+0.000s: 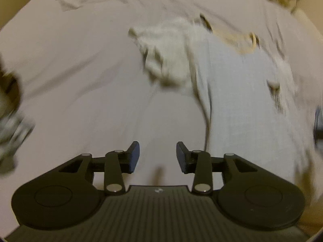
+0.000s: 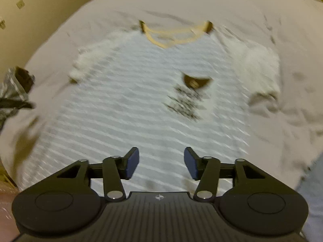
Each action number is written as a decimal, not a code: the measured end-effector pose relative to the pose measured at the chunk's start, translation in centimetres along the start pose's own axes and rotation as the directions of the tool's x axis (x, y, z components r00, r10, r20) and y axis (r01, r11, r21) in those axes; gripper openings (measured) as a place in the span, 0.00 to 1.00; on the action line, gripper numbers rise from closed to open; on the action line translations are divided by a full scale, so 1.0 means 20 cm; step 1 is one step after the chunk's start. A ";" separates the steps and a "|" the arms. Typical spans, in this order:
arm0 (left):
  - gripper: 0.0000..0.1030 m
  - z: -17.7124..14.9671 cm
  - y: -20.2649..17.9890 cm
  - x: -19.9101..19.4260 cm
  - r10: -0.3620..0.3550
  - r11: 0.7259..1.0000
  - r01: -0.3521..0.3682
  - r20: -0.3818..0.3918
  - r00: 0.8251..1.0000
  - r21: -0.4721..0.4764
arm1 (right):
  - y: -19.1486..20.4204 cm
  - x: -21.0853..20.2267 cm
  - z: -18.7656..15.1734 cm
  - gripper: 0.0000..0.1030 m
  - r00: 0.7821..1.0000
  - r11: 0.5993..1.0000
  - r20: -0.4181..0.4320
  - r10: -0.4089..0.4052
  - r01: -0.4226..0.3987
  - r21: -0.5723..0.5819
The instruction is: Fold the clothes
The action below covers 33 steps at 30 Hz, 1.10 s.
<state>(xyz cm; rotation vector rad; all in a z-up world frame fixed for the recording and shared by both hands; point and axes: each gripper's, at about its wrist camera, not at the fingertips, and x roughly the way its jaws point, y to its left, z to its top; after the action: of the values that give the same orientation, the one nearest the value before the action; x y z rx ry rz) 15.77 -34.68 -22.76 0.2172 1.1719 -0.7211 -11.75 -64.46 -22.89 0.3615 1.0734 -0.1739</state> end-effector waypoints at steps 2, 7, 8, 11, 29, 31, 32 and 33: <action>0.46 0.18 0.05 0.14 -0.038 0.999 0.038 0.023 0.999 -0.025 | 0.10 0.03 0.05 0.54 1.000 1.000 0.017 0.004 -0.004 0.003; 0.56 0.57 0.20 0.50 -0.103 0.988 0.107 0.041 0.994 -0.114 | 0.38 0.16 0.09 0.54 1.000 0.999 0.019 -0.015 0.014 0.039; 0.58 0.62 0.24 0.56 -0.112 0.981 0.118 0.042 0.993 -0.153 | 0.44 0.19 0.09 0.54 1.000 0.999 0.014 -0.012 0.011 0.053; 0.58 0.73 0.34 0.69 -0.146 0.960 0.153 0.049 0.988 -0.235 | 0.59 0.31 0.11 0.54 1.000 0.995 -0.009 -0.013 0.014 0.094; 0.01 1.04 0.52 0.65 -0.225 0.973 0.230 0.170 0.959 -0.010 | 1.42 1.02 0.39 0.54 0.962 0.761 0.187 -0.198 0.271 -0.589; 0.01 1.05 0.50 0.67 -0.221 0.975 0.217 0.149 0.964 0.037 | 1.45 1.06 0.40 0.54 0.952 0.708 0.230 -0.203 0.305 -0.637; 0.01 1.06 0.48 0.68 -0.216 0.976 0.211 0.145 0.965 0.053 | 1.47 1.08 0.40 0.54 0.949 0.685 0.242 -0.204 0.315 -0.657; 0.01 1.06 0.47 0.69 -0.214 0.976 0.207 0.144 0.966 0.063 | 1.49 1.11 0.41 0.54 0.948 0.667 0.245 -0.203 0.316 -0.675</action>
<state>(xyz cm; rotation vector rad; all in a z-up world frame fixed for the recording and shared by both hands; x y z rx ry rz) 40.48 -43.85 -28.63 0.0759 1.0437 -0.9368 14.65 -39.07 -32.88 -0.5134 0.9571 -0.0279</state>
